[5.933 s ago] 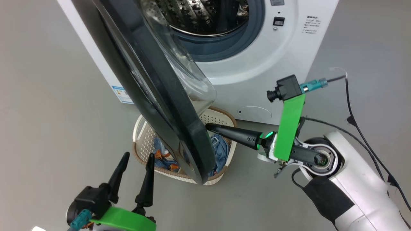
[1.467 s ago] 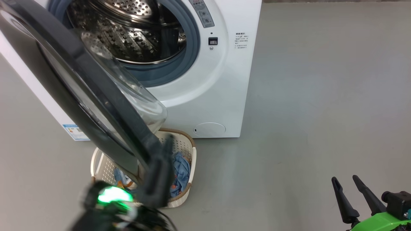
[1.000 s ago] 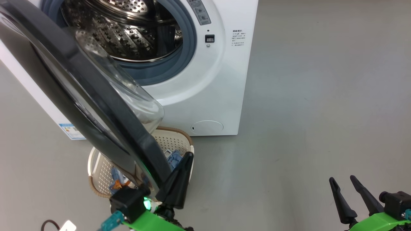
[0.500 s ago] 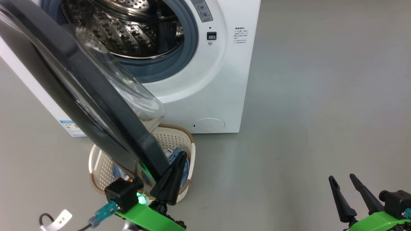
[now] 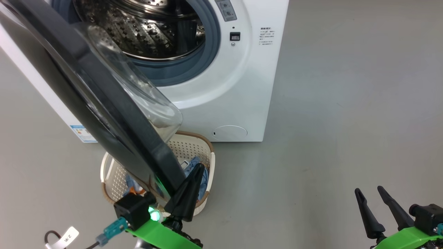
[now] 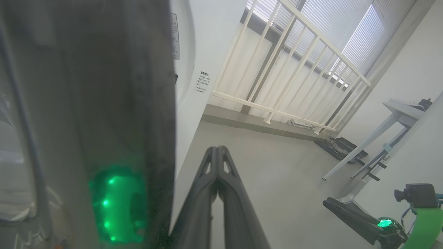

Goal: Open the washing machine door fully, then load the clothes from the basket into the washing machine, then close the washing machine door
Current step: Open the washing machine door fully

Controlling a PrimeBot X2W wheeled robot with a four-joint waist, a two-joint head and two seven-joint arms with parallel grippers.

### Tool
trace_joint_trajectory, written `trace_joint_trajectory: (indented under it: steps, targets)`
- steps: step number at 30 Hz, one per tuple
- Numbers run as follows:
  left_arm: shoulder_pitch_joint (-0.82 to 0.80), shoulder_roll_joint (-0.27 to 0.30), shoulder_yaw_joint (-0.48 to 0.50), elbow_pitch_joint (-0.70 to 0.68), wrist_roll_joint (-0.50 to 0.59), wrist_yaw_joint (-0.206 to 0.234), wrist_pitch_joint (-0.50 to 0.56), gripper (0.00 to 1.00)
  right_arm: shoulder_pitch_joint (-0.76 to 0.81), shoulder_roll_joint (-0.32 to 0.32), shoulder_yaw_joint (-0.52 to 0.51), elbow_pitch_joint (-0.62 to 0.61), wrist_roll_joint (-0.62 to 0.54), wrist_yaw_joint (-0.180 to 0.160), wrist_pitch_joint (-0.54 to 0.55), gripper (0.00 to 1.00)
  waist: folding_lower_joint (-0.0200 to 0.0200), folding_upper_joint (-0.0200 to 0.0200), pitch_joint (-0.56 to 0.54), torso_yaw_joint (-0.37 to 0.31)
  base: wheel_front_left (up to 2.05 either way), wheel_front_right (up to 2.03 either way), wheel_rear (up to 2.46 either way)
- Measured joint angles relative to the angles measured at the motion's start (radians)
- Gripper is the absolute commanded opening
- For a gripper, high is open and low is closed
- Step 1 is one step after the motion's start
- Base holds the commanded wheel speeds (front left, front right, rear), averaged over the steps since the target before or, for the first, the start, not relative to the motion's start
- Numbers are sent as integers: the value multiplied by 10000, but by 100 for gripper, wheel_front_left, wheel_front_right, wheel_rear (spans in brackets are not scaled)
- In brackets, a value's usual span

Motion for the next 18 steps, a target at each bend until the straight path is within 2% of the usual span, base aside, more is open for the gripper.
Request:
trace_joint_trajectory:
  steps: [18]
  targets:
    - [563, -84, 336, -313, 173, -105, 0, 0, -3, -42, 29, -82, -56, 0, 0, 100, 0, 0, -62, 492, 0, 0, 0]
